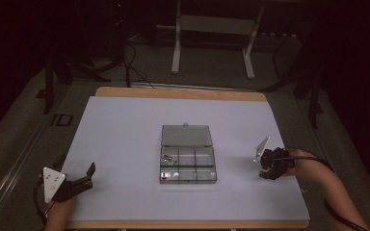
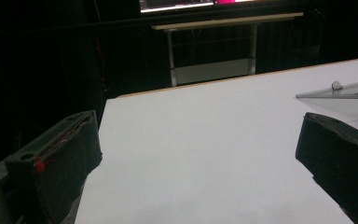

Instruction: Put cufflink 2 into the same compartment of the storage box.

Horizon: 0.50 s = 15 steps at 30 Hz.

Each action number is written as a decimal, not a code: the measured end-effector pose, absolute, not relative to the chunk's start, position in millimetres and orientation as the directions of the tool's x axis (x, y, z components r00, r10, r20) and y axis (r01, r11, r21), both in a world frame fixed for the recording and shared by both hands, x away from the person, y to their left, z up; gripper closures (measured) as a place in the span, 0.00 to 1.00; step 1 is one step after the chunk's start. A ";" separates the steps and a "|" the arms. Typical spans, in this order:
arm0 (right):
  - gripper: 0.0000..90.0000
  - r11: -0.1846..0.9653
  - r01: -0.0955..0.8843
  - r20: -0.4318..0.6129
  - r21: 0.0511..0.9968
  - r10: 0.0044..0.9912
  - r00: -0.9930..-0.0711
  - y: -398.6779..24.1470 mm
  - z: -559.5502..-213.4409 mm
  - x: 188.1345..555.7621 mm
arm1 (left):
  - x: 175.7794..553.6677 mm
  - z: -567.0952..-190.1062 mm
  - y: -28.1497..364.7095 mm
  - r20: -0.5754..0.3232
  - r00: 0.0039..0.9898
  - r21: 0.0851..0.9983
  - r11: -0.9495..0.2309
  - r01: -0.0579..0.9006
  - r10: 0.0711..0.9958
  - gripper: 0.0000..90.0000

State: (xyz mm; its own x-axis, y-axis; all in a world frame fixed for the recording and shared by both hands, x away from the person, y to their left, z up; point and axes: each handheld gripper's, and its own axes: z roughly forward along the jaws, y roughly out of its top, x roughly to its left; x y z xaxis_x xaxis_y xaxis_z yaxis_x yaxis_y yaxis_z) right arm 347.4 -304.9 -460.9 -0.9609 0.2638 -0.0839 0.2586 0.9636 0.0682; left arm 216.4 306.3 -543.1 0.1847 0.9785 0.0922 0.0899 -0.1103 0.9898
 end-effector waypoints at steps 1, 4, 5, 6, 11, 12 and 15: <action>0.70 0.960 0.269 -0.076 0.073 0.274 -0.959 -305.8 -463.5 347.9 | 216.4 -543.1 306.3 0.092 0.185 0.990 -0.110 0.090 0.978 0.01; 0.70 0.953 0.292 -0.066 0.075 0.297 -0.953 -307.9 -470.9 350.0 | 216.4 -543.1 306.2 0.092 0.185 0.990 -0.110 0.089 0.978 0.01; 0.70 0.954 0.291 -0.066 0.074 0.296 -0.953 -308.4 -473.1 351.0 | 216.4 -543.1 306.2 0.092 0.185 0.990 -0.110 0.089 0.978 0.01; 0.70 0.954 0.289 -0.065 0.077 0.294 -0.954 -308.9 -475.3 352.0 | 216.4 -543.1 306.2 0.092 0.185 0.990 -0.110 0.089 0.978 0.01; 0.72 0.948 0.312 -0.055 0.061 0.315 -0.948 -311.9 -483.4 359.0 | 216.4 -543.1 306.2 0.093 0.183 0.990 -0.111 0.090 0.979 0.01; 0.73 0.947 0.317 -0.052 0.059 0.320 -0.946 -312.5 -484.6 360.4 | 216.5 -543.1 306.2 0.093 0.183 0.990 -0.111 0.090 0.979 0.01; 0.73 0.943 0.330 -0.050 0.047 0.332 -0.942 -313.6 -488.1 364.1 | 216.4 -543.1 306.2 0.093 0.183 0.990 -0.111 0.090 0.979 0.01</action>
